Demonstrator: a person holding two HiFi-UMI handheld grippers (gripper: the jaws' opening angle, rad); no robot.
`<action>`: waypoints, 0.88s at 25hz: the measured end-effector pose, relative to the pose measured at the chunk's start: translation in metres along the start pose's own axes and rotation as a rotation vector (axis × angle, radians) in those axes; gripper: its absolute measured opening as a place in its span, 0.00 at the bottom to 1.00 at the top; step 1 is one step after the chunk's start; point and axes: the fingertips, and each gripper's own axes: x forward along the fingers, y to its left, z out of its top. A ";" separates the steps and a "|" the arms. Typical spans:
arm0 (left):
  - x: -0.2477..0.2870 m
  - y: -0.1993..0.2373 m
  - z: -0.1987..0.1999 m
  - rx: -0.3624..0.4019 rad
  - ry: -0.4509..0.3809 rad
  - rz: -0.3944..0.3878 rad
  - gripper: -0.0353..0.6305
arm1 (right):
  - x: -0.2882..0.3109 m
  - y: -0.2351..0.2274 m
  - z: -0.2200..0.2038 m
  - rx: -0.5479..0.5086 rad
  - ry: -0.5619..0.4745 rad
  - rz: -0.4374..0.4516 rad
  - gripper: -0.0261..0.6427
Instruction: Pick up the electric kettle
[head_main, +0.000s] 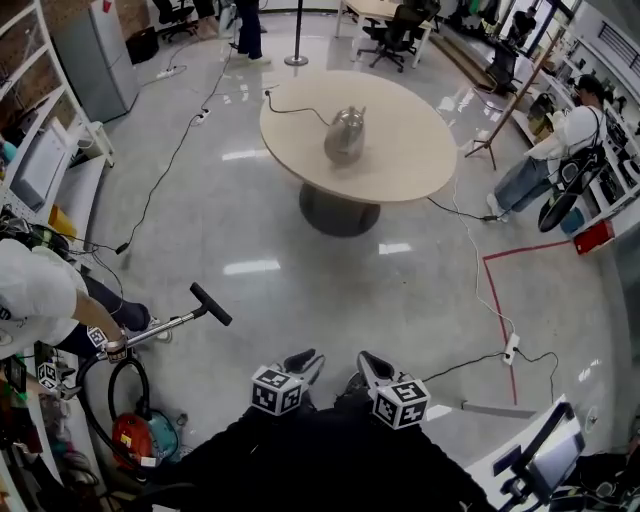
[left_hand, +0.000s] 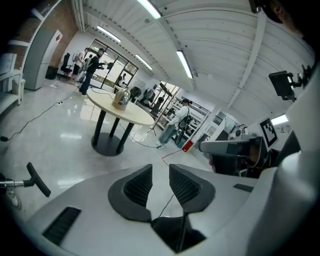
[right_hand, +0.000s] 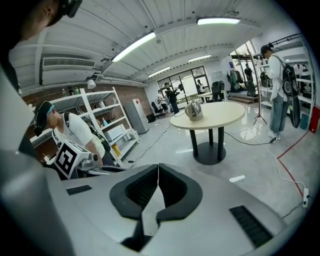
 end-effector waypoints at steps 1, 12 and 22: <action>0.000 0.002 0.003 -0.004 -0.006 0.001 0.23 | 0.004 0.001 0.003 -0.008 0.003 0.004 0.06; 0.011 0.036 0.035 -0.015 -0.039 0.073 0.23 | 0.057 -0.007 0.043 -0.043 -0.016 0.085 0.06; 0.098 0.048 0.099 0.034 -0.018 0.166 0.23 | 0.101 -0.101 0.106 -0.003 -0.053 0.164 0.06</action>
